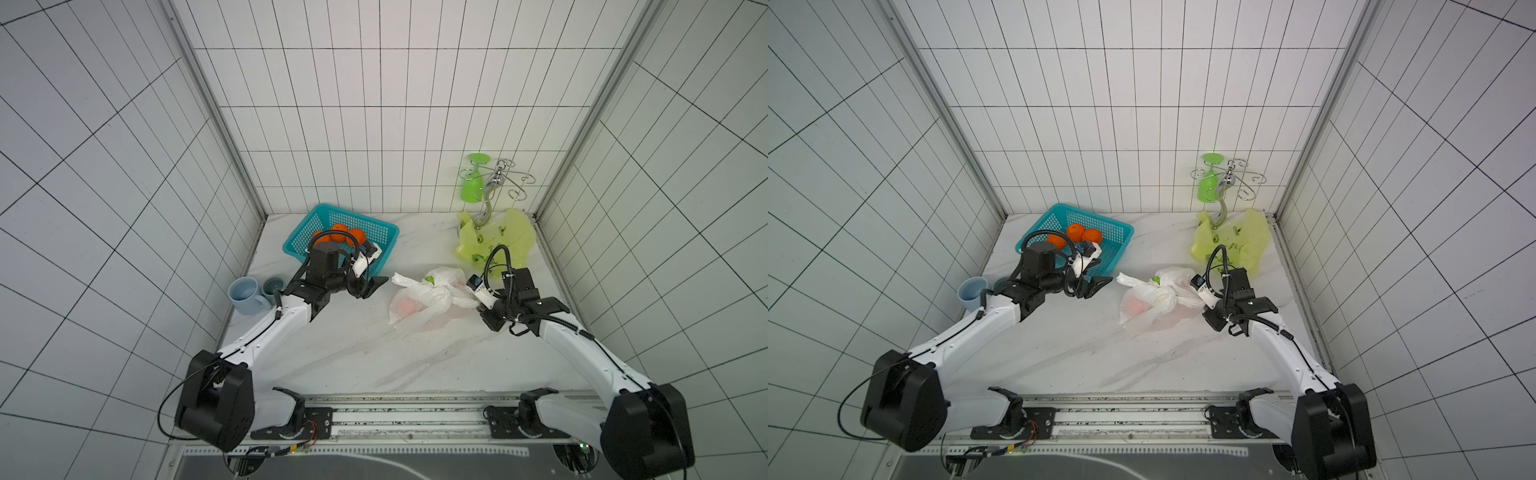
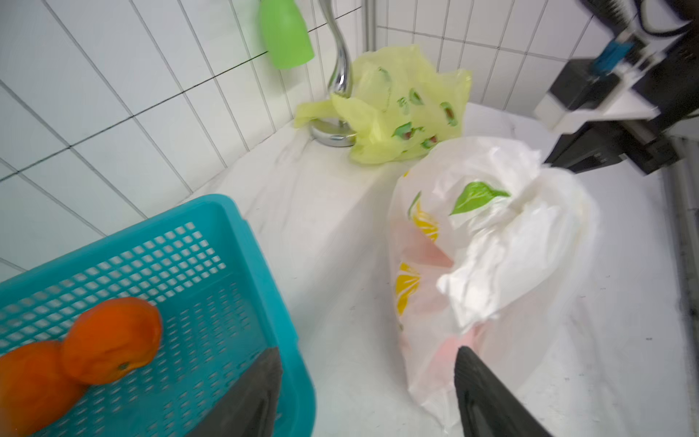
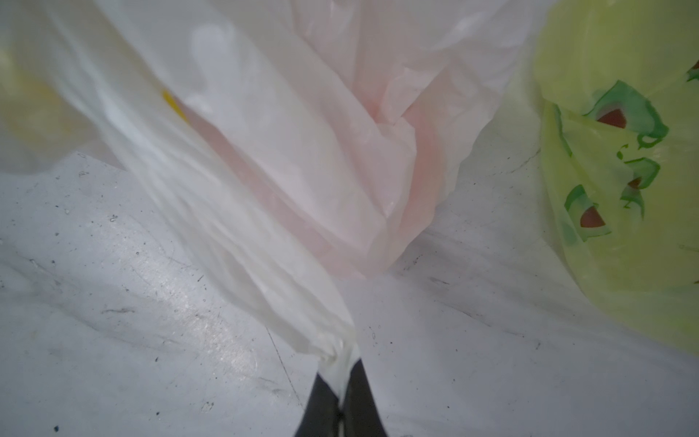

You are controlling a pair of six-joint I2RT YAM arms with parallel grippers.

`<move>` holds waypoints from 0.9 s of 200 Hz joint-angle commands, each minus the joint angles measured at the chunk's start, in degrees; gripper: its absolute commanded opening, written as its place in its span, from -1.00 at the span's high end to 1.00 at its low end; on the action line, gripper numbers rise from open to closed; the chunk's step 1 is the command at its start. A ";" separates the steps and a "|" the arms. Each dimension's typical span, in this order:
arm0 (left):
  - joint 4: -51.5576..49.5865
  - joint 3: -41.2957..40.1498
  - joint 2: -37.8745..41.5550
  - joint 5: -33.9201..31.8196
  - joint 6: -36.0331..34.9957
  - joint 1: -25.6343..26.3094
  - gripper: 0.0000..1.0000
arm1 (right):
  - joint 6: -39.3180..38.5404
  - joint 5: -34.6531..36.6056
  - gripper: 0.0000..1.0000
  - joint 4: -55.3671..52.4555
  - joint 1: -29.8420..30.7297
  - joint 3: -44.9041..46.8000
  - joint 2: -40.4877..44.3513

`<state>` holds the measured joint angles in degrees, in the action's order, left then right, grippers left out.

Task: Place the oranges into plastic bags & tie knots
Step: Tie the plastic bag at the center of the board.

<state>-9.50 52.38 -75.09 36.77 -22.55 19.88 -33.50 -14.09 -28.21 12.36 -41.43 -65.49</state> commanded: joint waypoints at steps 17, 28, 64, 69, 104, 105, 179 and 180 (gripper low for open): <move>-11.36 6.12 -2.64 10.56 -8.57 1.84 -0.81 | 0.54 -2.03 1.00 -1.72 0.99 -3.66 0.45; -11.36 7.66 -4.20 7.72 -8.73 3.43 -0.82 | 0.70 -1.84 1.00 -1.68 1.17 -3.83 0.42; -10.01 12.24 -11.26 1.40 -8.37 5.87 -0.76 | 0.71 -1.30 1.00 -2.04 1.68 -4.31 0.37; -10.37 12.89 -12.14 1.54 -8.44 5.96 -0.72 | 0.71 -1.21 1.00 -2.04 1.65 -4.36 0.37; -13.26 14.97 -14.98 4.70 -8.99 5.96 -0.09 | 0.45 -0.44 1.00 -1.78 1.88 -4.14 0.46; -13.27 14.96 -14.95 4.75 -8.95 5.96 -0.07 | 0.45 -0.43 1.00 -1.77 1.88 -4.12 0.41; 0.13 9.14 -11.32 -20.52 9.45 5.70 1.00 | -0.64 5.94 1.00 -2.59 1.82 -0.68 1.02; 0.33 8.92 -11.23 -21.57 9.49 5.79 1.00 | -0.80 6.01 1.00 -2.75 1.85 -0.59 1.00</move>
<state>-17.80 64.66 -89.41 36.34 -23.24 25.80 -33.04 -12.47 -28.10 13.91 -41.45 -65.47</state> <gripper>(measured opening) 0.048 0.049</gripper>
